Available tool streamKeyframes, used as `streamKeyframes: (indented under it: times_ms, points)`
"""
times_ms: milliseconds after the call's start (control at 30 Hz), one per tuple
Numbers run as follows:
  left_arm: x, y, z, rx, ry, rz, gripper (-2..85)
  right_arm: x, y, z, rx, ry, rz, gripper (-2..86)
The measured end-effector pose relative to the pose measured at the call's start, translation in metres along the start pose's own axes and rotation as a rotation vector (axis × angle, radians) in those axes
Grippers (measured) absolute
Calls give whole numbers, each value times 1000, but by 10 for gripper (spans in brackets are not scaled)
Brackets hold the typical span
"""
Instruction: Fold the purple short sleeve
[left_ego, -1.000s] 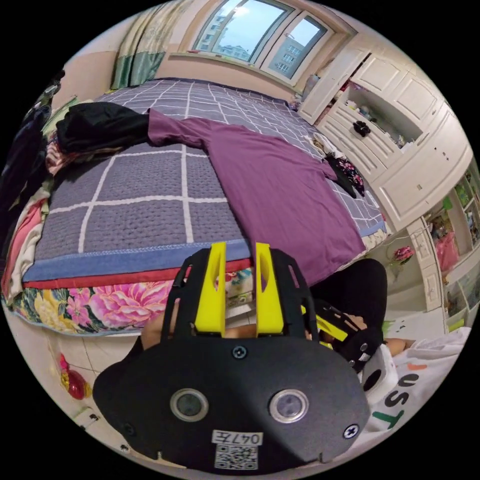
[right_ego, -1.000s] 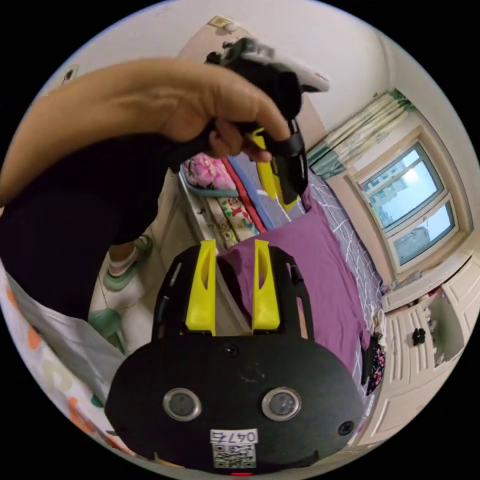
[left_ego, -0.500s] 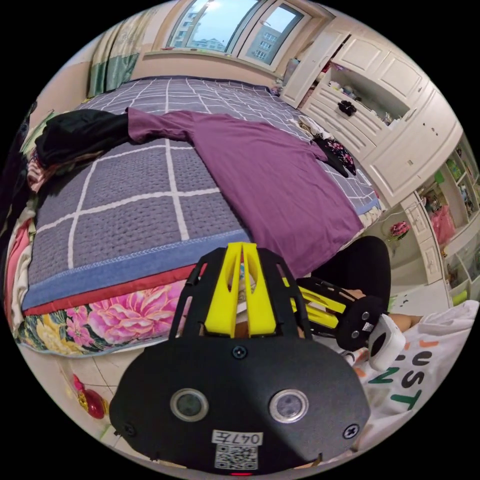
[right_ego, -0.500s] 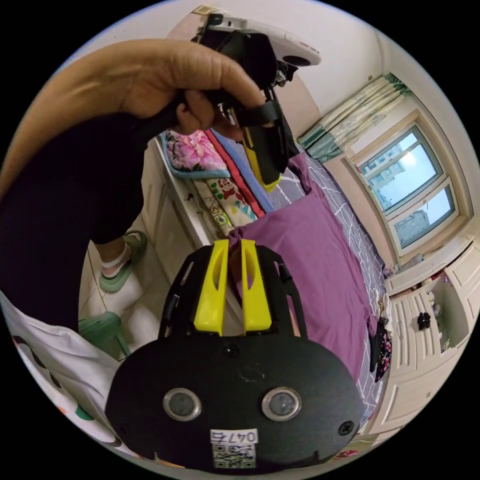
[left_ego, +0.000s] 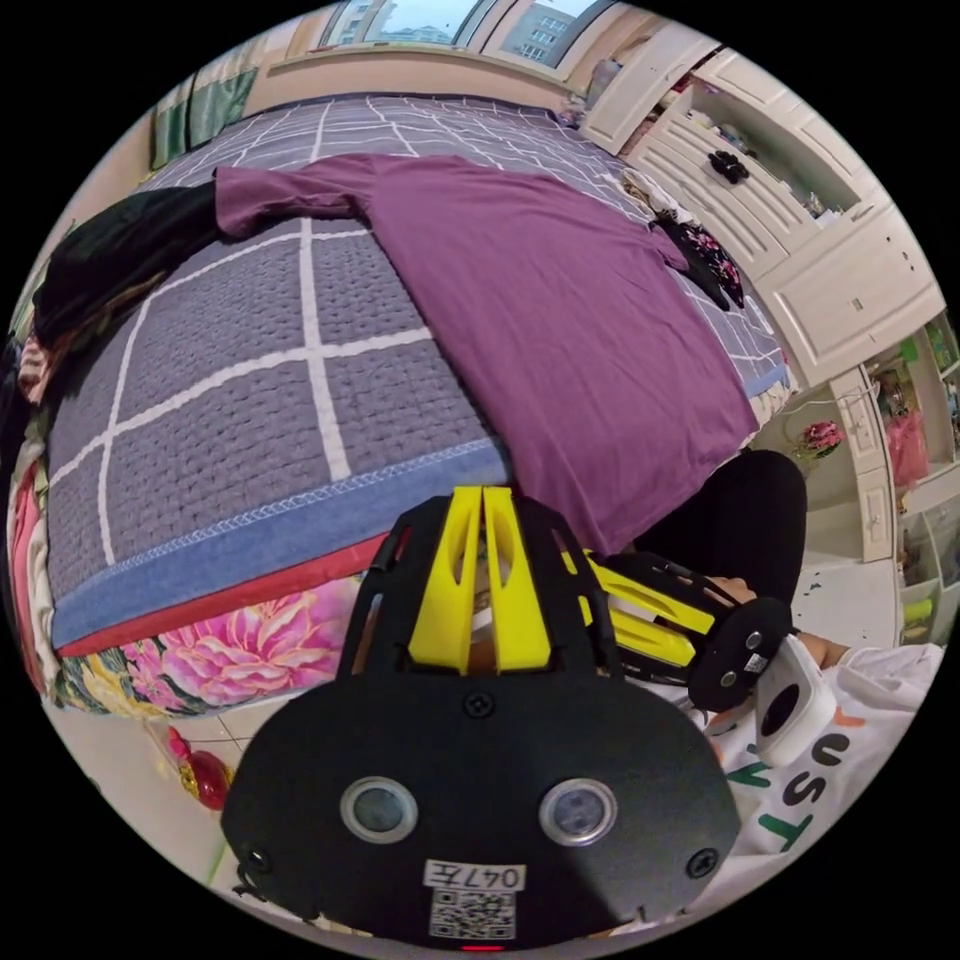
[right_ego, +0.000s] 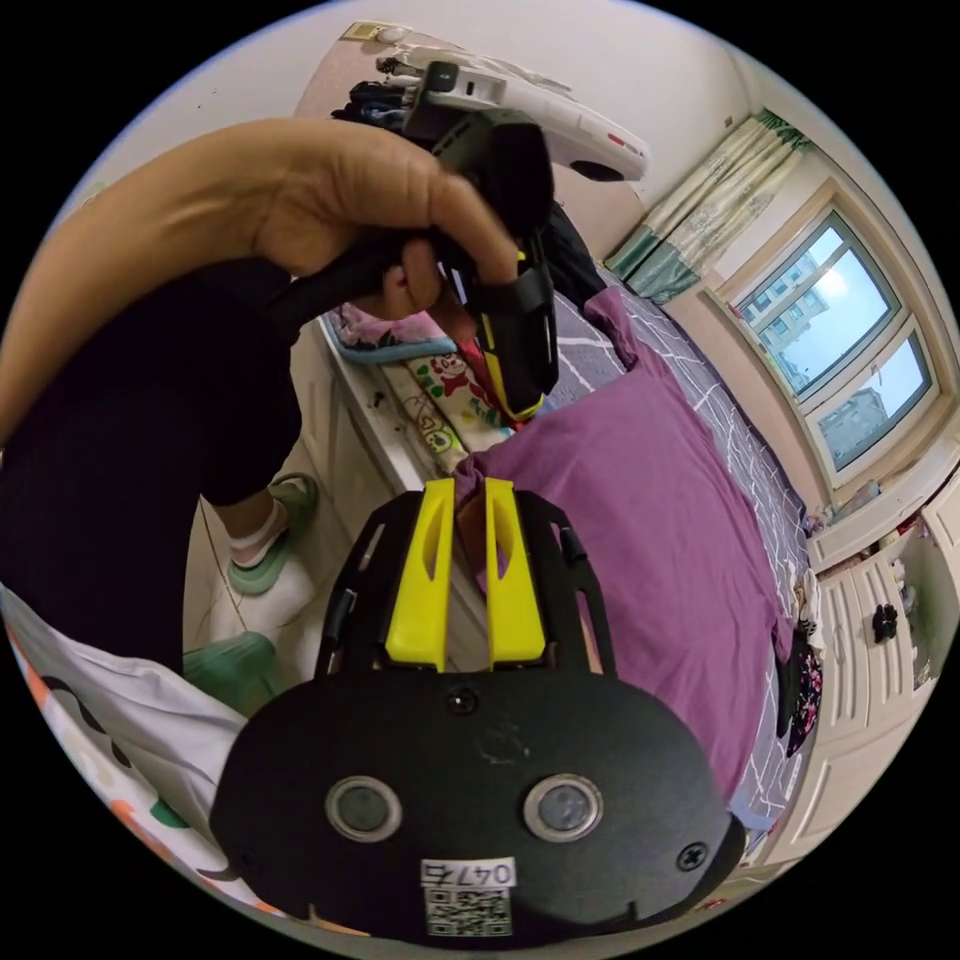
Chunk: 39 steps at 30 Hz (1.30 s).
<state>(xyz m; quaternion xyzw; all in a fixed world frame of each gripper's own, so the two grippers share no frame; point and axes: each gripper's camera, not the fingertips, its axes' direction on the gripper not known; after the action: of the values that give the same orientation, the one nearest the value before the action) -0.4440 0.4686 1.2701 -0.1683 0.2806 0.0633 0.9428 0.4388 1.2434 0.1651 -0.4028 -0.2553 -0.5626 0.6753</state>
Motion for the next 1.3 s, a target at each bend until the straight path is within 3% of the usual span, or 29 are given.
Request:
streamKeyframes:
  times_ms: [200, 600, 733, 967, 1100, 1300]
  points:
    - [4, -3, 2, 44, -31, -99, -10, 2, -3, -1, 0, -9, 16, 14]
    - [-10, -18, 1, 26, 8, -94, -8, 0, -16, -12, 3, -22, 27, 20]
    - [-12, -17, -26, 122, 3, -93, -8, -1, -14, -28, 29, -21, 40, 35]
    - [-19, -24, -35, 140, 7, -96, -7, -20, -32, -55, 40, -1, -32, 43]
    - [-19, -16, -47, 112, -164, -28, -6, -24, -46, -58, 14, -2, -49, 39]
    - [-54, -21, -52, 128, -94, -86, 14, -33, -68, -54, -32, 43, -56, 11]
